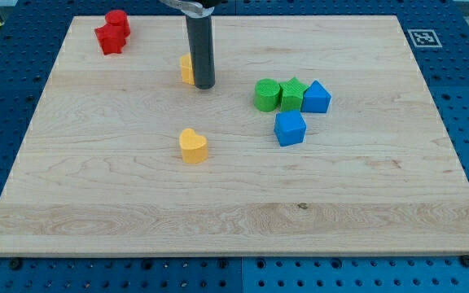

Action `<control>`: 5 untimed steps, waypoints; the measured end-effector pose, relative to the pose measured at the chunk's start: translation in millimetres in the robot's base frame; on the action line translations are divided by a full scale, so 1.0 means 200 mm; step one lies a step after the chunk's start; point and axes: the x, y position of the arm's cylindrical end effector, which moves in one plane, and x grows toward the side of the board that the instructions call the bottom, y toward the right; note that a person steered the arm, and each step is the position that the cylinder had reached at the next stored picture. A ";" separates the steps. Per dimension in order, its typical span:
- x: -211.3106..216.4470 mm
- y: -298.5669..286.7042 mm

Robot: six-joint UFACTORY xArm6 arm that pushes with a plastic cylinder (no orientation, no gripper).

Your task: Move the yellow hexagon towards the red star

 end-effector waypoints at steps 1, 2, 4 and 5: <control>0.02 -0.01; -0.08 -0.09; -0.19 -0.13; -0.30 -0.16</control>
